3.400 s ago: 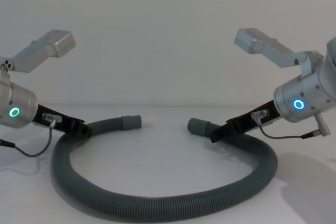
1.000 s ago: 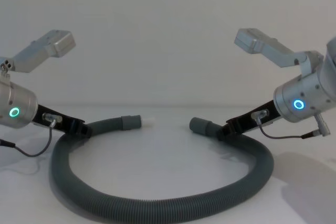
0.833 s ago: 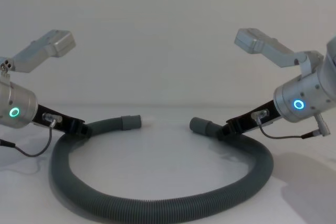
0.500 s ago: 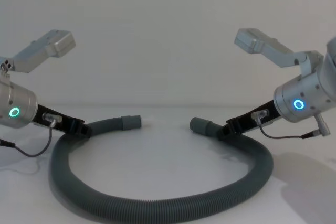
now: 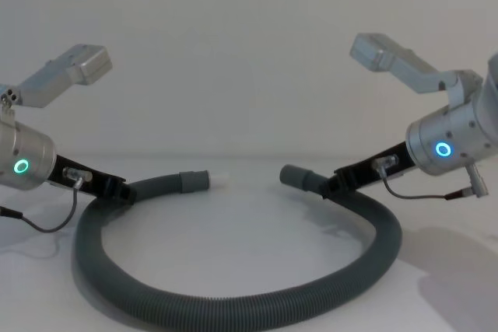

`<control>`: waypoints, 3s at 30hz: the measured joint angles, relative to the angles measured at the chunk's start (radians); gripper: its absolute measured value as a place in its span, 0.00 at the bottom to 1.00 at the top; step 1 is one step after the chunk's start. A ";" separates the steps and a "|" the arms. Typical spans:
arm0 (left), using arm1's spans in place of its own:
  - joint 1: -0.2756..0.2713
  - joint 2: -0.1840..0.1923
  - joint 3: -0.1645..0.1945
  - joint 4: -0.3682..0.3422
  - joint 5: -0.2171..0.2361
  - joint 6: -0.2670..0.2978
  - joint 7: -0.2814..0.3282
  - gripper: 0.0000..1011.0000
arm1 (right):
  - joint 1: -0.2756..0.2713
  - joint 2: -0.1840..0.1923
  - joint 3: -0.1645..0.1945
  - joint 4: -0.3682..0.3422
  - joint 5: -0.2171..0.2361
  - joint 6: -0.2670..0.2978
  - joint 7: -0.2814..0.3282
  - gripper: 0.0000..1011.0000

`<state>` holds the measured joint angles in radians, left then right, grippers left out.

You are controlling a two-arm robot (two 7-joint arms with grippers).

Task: Use both hands to pick up one end of the pipe from the table, align the ends, and insert them.

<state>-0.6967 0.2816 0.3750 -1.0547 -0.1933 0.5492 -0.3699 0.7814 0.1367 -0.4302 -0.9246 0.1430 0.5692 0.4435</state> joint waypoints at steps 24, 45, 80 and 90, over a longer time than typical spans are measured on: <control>-0.003 0.003 0.002 0.000 0.008 -0.011 -0.003 0.28 | -0.038 0.040 0.034 -0.113 0.060 -0.161 0.060 0.25; -0.038 0.038 0.036 0.009 0.071 -0.240 -0.055 0.28 | -0.075 0.133 0.010 -0.160 0.090 -0.300 0.203 0.25; -0.024 0.140 0.016 -0.066 -0.015 -0.539 -0.263 0.28 | -0.168 0.188 0.066 -0.231 0.238 -0.481 0.322 0.25; -0.003 0.166 0.004 -0.113 -0.045 -0.569 -0.282 0.28 | -0.198 0.204 0.079 -0.245 0.266 -0.508 0.329 0.25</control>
<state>-0.6994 0.4475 0.3786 -1.1676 -0.2381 -0.0200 -0.6520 0.5837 0.3404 -0.3511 -1.1695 0.4093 0.0609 0.7728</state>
